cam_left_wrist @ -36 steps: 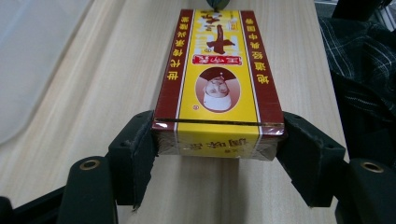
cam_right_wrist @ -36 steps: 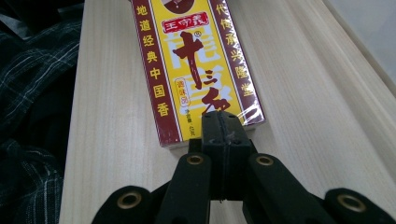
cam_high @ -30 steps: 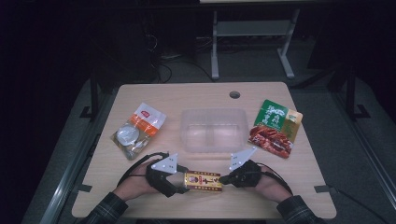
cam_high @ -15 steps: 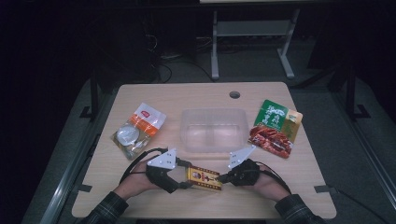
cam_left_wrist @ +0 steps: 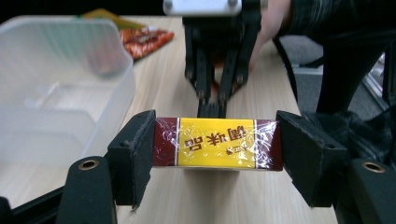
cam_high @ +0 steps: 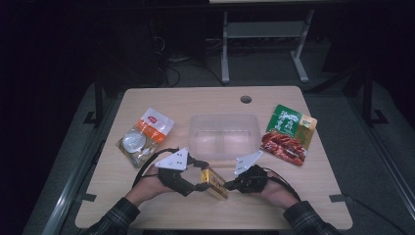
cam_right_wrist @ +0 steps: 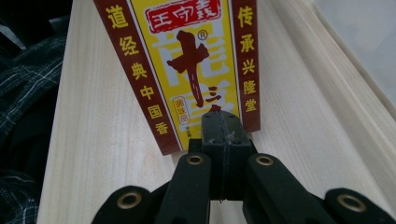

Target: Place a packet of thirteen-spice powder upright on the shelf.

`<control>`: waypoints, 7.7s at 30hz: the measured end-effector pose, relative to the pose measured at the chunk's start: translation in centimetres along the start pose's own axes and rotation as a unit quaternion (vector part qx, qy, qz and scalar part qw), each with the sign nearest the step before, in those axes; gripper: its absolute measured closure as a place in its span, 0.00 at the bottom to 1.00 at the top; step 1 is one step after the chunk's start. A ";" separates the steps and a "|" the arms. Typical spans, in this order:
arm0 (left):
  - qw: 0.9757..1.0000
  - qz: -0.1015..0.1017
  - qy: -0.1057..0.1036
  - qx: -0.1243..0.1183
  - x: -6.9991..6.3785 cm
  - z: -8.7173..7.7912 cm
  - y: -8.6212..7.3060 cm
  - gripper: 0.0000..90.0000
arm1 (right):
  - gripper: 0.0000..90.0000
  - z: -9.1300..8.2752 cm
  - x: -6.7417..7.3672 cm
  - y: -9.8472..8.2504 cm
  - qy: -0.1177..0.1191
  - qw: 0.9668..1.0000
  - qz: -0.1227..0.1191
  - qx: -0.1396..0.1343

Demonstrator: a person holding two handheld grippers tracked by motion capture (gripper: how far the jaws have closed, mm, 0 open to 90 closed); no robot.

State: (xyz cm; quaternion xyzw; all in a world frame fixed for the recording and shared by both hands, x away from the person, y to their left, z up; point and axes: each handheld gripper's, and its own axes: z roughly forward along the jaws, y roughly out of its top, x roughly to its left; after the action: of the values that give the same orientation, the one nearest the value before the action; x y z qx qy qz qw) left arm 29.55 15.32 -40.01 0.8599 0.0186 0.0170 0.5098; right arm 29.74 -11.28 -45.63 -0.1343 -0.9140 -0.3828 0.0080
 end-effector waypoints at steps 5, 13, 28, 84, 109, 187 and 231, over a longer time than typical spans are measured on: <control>1.000 0.004 -0.004 -0.010 0.2 0.7 0.6 0.35 | 1.00 0.3 -0.1 0.0 -0.003 1.000 -0.003 0.002; 1.000 0.008 -0.012 -0.022 0.4 2.4 1.6 0.35 | 1.00 0.7 0.2 0.2 -0.005 1.000 -0.009 0.008; 1.000 -0.004 -0.010 -0.021 0.1 2.6 1.9 0.34 | 0.98 0.1 0.1 0.2 -0.009 1.000 0.003 -0.001; 0.979 -0.124 0.087 0.137 -2.0 -2.7 -6.9 0.17 | 0.18 -5.9 0.2 6.6 0.051 0.993 -0.056 -0.092; 0.980 -0.138 0.061 0.132 -1.7 -2.3 -7.1 0.17 | 0.34 -2.6 0.2 6.8 0.062 0.992 -0.100 -0.046; 0.980 -0.131 0.051 0.142 -1.8 -1.8 -7.0 0.18 | 0.35 -6.8 -13.6 12.6 0.025 0.991 -0.084 -0.103; 0.976 -0.118 0.073 0.166 -1.9 -1.9 -7.1 0.16 | 0.21 -4.4 -14.1 11.2 -0.011 0.998 -0.044 -0.054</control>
State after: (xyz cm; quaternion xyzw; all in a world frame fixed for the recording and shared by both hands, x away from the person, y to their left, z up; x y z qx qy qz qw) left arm 27.47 20.28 -45.30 0.9208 0.1597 0.0166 0.3553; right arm 45.77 -10.26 -36.36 -0.0983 -0.8970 -0.4303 -0.0261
